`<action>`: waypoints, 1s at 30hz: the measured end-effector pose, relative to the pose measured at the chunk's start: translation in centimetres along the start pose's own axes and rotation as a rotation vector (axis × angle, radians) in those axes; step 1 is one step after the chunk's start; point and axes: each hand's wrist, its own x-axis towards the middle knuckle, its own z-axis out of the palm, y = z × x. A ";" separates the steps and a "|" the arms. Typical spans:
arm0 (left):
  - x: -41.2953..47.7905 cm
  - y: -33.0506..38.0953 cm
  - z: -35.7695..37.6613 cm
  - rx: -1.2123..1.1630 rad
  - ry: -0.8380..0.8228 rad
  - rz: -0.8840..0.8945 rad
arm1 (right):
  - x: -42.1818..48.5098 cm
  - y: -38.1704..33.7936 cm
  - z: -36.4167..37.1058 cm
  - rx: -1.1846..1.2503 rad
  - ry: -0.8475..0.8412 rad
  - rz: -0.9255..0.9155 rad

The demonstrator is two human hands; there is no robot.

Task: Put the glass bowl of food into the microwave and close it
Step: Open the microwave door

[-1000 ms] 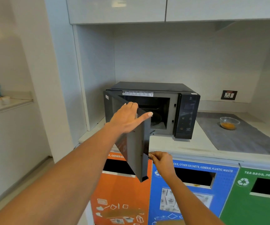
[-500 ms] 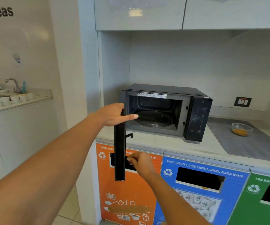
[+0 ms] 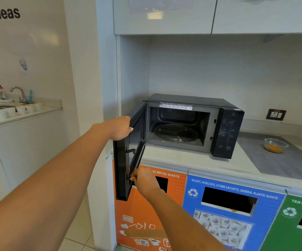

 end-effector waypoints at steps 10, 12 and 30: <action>-1.0 -2.4 0.1 0.005 0.024 -0.058 | 1.0 -2.5 2.2 -0.070 -0.009 -0.010; -1.1 -2.6 0.0 0.031 0.026 -0.062 | 1.2 -2.8 2.5 -0.066 -0.018 -0.009; -1.3 -4.0 0.0 0.121 0.085 -0.121 | 2.7 -4.1 3.7 -0.096 -0.068 -0.045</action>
